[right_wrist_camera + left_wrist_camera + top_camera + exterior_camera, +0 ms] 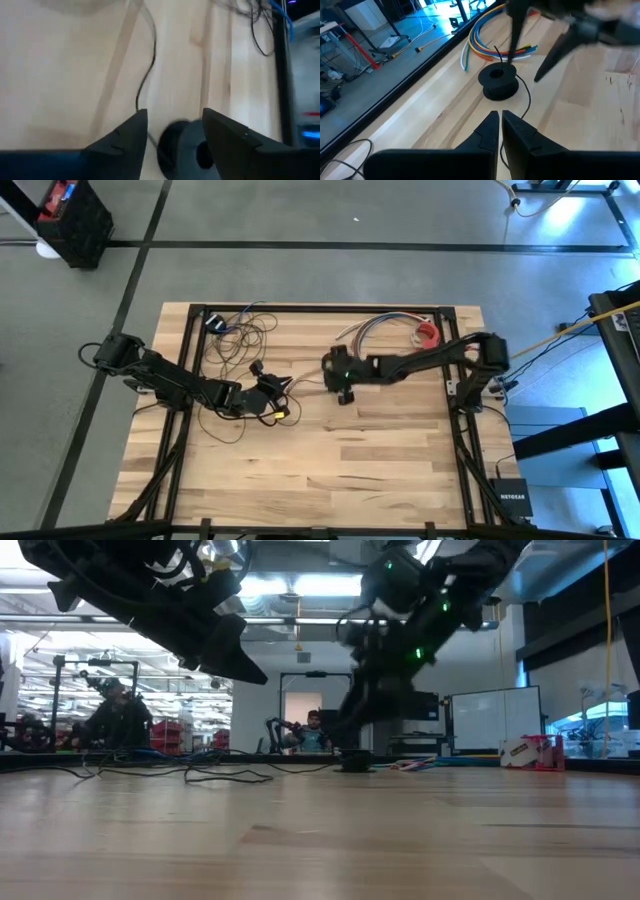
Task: Coiling cords
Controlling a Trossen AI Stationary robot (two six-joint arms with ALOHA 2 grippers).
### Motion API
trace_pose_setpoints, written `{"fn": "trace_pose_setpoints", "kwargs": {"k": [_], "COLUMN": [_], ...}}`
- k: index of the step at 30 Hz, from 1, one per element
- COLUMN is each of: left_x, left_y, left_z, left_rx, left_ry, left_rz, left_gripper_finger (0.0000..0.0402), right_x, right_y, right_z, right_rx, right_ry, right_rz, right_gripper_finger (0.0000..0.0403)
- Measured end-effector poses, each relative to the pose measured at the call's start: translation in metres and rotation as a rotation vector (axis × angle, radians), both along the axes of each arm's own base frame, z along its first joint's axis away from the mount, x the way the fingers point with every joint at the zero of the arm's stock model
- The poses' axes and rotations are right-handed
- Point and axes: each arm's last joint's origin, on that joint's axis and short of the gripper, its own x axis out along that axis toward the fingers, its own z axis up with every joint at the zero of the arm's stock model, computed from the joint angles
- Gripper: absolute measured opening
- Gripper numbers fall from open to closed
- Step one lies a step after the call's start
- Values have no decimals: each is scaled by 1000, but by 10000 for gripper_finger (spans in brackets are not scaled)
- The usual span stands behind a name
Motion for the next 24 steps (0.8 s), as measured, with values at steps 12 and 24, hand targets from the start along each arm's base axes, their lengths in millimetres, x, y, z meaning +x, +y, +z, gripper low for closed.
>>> {"fn": "trace_pose_setpoints", "kwargs": {"k": [12,24], "left_x": [-1,-2], "left_y": [0,0], "left_z": [-2,-2], "left_rx": [-2,-15], "left_ry": [18,12], "left_rz": [3,10], "left_gripper_finger": [15,15], "right_x": [15,10], "right_y": [8,5], "right_z": [-39,-44], "right_rx": [-351,-328], "right_ry": [51,99], "right_rz": [-212,-258], "right_gripper_finger": [155,154]}}
